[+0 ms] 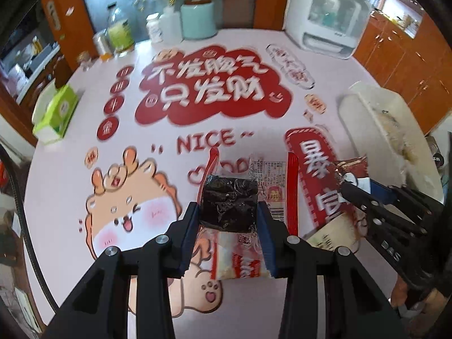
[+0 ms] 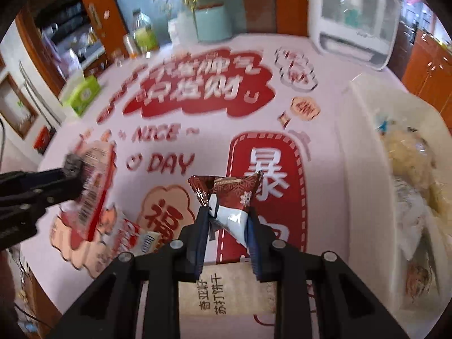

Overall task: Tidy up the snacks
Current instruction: 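Carry the nut bag toward the bin with the left tool while the right tool grasps the brown-white pack, then open both tools over the white bin to drop both snacks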

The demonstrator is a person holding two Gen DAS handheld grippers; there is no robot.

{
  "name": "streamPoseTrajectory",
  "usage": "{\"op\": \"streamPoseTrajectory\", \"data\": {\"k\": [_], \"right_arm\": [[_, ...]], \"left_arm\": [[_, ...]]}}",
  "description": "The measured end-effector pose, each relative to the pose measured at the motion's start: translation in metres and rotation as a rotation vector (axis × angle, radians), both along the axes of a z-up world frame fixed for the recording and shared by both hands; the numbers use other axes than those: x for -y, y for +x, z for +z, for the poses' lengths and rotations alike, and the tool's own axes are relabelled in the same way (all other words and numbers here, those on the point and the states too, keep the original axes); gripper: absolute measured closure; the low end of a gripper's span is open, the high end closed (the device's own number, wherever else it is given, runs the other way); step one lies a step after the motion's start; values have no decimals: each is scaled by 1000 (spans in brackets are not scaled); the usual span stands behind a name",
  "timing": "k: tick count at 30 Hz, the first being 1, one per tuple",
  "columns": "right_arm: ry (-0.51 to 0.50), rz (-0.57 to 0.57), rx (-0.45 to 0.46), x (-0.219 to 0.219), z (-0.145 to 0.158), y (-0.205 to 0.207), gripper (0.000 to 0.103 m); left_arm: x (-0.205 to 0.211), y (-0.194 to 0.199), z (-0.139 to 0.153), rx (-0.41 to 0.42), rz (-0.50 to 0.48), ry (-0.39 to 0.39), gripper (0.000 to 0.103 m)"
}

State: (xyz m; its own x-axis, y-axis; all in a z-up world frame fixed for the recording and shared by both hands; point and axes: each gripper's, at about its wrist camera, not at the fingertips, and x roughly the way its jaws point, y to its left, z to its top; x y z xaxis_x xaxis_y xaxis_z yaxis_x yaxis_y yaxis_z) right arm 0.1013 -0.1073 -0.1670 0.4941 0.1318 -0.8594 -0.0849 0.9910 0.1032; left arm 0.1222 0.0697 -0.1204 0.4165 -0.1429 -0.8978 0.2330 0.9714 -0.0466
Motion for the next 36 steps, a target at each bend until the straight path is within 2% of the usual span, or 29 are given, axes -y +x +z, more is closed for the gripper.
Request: {"op": "streamPoseTrajectory", "data": {"k": [10,14,17,22,26,32,34,35,36], "right_arm": [[44,-159,336,52,100,-56,77],[-1,-265,458,82,131,-85,77],[-33,-334,517,102,147,-102,77],[-91,-436,558,131,159,-120,77],[-109,-490,555,153,159,-124,77],[-148,-547,531,178,151,-125,76],[-165,-554,514,182,147,-122,76],[-177,-551,495,183,145,-121,74],[-197,-547,470,184,142,-118,70]], "left_arm": [[93,-1,74,138,-148,-33,64],[146,-6,95,187,-225,-63,64],[182,-11,106,209,-280,-75,64],[230,-21,117,244,-348,-85,64],[258,-27,116,255,-381,-68,64],[277,-27,107,246,-389,-38,63],[280,-26,105,250,-379,-24,51],[280,-26,105,254,-375,-21,33],[280,-26,106,262,-371,-23,22]]}}
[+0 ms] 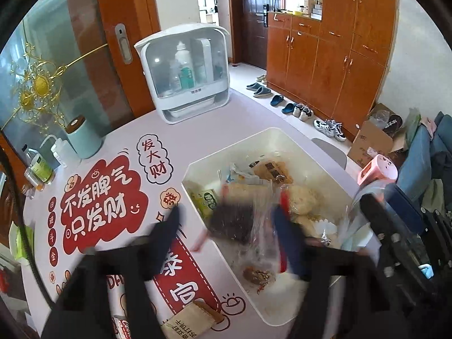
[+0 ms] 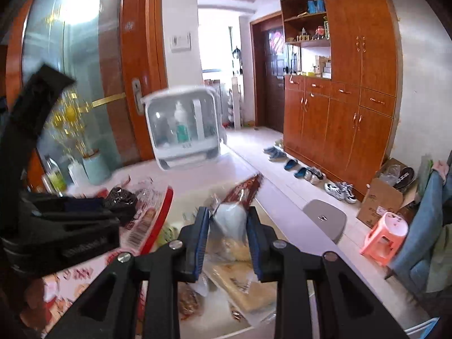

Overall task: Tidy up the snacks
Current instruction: 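Open both tools over the white bin to drop both snacks, then move both open tools back to the remaining snacks on the table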

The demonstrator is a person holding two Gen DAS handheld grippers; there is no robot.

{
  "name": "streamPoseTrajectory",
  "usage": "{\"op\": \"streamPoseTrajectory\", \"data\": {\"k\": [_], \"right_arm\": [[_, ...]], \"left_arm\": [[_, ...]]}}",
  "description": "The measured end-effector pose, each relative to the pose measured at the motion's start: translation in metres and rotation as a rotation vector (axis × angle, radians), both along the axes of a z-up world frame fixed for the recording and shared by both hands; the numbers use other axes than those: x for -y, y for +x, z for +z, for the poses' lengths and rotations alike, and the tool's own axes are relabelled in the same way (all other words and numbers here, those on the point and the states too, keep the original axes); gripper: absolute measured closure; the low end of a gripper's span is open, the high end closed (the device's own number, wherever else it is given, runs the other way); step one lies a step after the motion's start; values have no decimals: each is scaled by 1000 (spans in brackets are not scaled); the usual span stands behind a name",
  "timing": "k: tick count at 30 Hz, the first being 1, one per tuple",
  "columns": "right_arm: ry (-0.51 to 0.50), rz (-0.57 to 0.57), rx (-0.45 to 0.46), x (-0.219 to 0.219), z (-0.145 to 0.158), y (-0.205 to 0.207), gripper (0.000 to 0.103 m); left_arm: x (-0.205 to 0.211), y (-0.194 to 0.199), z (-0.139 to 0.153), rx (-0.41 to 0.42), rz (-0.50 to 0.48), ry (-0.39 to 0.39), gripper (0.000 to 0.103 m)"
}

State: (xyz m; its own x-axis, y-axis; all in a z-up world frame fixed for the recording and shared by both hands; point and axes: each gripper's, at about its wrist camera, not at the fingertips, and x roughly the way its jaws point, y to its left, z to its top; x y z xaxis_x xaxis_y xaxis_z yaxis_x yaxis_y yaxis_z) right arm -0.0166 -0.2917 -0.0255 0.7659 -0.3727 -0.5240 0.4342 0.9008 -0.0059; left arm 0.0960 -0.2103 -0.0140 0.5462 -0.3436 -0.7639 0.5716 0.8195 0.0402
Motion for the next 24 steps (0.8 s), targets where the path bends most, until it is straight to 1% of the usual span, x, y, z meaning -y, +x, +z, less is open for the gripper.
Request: {"op": "streamPoseTrajectory", "data": {"k": [1,2,3,5,8,14,24], "right_arm": [[-14,-9,-16,0,-3,0,64],[-27,-23,-26,0,-5,0,51],[-37,-43,-25,0,-6,-1,38],[-29,-53,-11,1,-8,-4,26],[-16,-37,4,0,-8,-7,26],[-35,-10,-21,-10,-12,-2,26],[-6,-3,-28,-14,-11,-1,26]], "left_arm": [[-2,-1,1,17,12,1,22],[-4,-2,2,37,18,4,21],[-5,-1,3,41,20,6,17],[-11,1,3,34,34,2,15],[-18,2,0,21,54,2,15],[-35,3,-8,-1,95,12,15],[-68,-10,-19,-7,164,62,15]]}}
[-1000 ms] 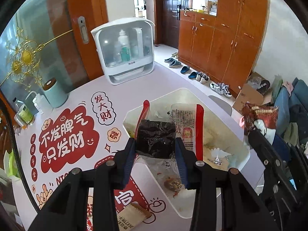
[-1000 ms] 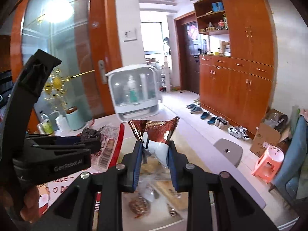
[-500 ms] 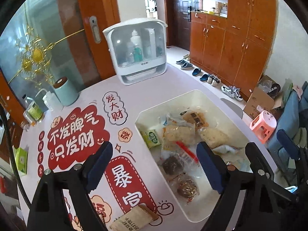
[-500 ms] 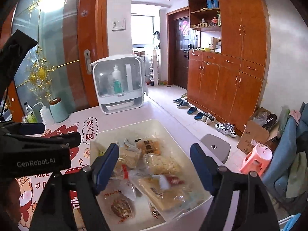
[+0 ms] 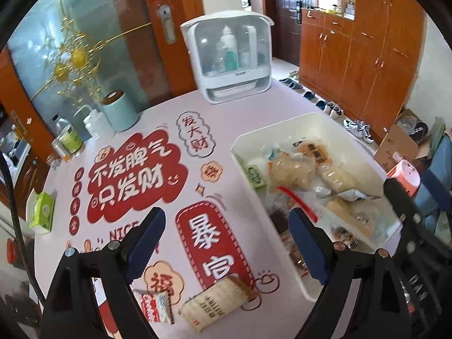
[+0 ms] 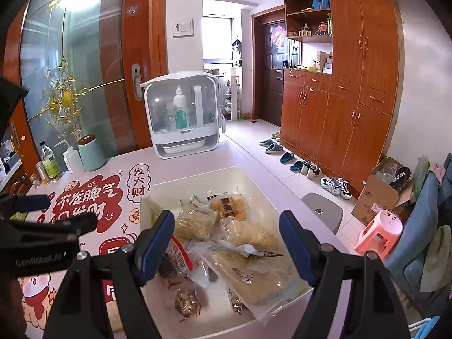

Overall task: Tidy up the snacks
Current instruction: 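Move both open tools back to the remaining snacks on the table, then grasp the red Cookies pack with the left tool while the right tool grasps the beige biscuit bag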

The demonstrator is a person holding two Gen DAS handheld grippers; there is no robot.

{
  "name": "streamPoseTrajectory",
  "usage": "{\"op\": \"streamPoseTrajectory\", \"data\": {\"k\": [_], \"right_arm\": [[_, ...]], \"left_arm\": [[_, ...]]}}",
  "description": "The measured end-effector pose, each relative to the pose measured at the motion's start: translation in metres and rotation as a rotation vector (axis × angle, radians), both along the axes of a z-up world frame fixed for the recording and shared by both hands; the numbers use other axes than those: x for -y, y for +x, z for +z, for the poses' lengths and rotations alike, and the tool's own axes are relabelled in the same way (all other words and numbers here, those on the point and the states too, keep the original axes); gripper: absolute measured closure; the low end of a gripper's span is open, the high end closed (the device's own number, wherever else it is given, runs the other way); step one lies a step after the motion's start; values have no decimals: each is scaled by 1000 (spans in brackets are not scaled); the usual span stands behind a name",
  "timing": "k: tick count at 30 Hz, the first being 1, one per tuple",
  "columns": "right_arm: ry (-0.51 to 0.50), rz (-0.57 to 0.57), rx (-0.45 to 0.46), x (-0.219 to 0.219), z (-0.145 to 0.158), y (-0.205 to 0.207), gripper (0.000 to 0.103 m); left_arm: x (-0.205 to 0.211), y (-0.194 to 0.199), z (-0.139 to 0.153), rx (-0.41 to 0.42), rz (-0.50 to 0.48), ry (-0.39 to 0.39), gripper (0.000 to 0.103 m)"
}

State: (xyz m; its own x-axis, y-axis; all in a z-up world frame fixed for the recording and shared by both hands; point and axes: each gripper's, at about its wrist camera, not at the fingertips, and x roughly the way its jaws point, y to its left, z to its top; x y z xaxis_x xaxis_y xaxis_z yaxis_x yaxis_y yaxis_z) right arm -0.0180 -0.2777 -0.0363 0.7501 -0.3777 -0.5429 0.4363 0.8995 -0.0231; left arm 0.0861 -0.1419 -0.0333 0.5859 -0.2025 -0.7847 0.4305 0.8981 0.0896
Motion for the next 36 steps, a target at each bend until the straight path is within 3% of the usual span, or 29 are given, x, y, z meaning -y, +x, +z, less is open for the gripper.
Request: {"op": "streamPoseTrajectory", "data": {"k": [15,21,29,36], "right_arm": [[12,155,5,-47,-1,-3,26],[19,219,-53,-82,-16,5,26],[42,249,-165,-133,-46,5,26],[109,174,-292,-167,-89,8,26]], "left_arm": [[-75,-22,-28,-62,157,62,15],[-110,-19,-44,-95,181,85,15],[-157,-12,-75,-147,126,155,15],[-188,-2,-101,-182,47,178,15]]}}
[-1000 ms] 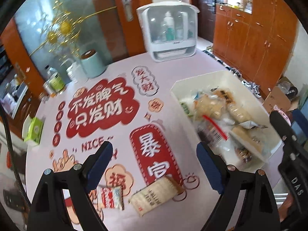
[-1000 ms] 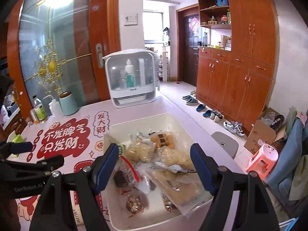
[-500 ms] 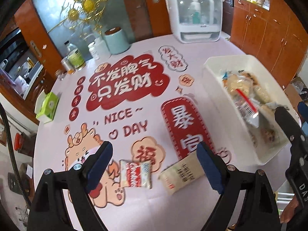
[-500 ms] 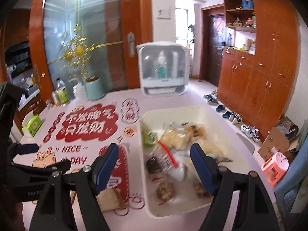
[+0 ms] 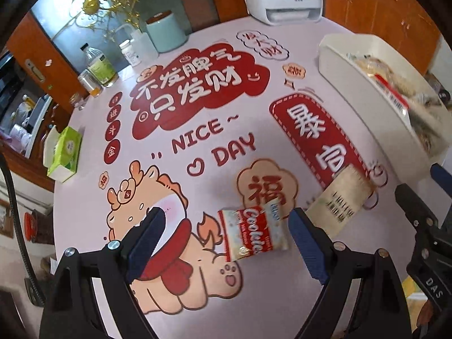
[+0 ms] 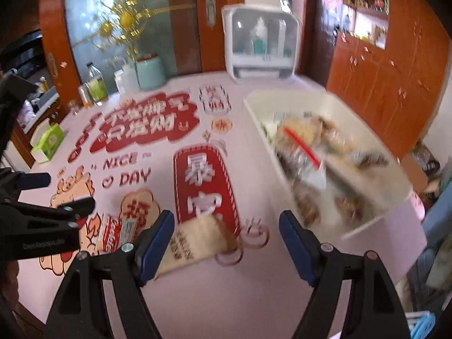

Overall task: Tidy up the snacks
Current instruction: 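Grasp the red Cookies pack with the left tool while the right tool grasps the beige biscuit bag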

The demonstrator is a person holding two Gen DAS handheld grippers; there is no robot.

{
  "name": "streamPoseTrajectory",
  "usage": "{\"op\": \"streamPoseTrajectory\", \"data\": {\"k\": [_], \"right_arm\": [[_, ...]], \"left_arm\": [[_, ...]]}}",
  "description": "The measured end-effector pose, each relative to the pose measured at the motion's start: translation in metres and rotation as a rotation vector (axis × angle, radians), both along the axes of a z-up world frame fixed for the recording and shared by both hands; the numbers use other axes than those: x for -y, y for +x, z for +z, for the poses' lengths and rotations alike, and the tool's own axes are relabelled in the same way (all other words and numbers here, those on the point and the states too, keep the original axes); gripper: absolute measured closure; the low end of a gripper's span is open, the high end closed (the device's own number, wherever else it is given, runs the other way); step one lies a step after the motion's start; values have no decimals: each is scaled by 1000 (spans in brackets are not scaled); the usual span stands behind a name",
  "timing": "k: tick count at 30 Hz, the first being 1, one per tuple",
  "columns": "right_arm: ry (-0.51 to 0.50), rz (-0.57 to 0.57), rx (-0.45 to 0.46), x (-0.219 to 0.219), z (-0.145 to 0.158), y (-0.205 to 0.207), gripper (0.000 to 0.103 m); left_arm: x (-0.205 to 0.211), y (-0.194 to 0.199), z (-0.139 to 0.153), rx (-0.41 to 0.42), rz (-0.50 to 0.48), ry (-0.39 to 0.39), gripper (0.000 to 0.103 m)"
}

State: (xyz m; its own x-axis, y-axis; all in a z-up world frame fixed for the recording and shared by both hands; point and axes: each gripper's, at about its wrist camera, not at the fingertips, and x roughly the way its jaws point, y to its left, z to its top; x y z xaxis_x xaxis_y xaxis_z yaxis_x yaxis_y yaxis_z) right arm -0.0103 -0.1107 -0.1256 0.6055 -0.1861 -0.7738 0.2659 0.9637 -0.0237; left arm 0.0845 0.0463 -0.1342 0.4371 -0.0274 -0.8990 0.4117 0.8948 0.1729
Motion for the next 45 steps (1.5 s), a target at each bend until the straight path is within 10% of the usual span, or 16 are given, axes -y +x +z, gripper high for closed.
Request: {"op": "streamPoseTrajectory", "data": {"k": [18,29,45], "right_arm": [[394,-332,-132,25,-75,-8,26],[563,-305,-185,16,-100,18,25],[213,-167,-279,-25,-107,73,26]], "left_arm": [[-25,6,-61,-127,-137,-11,15],[-9,14,-88,-139,-324,64,14],[2,14,-104,-145,-463,90,9]]}}
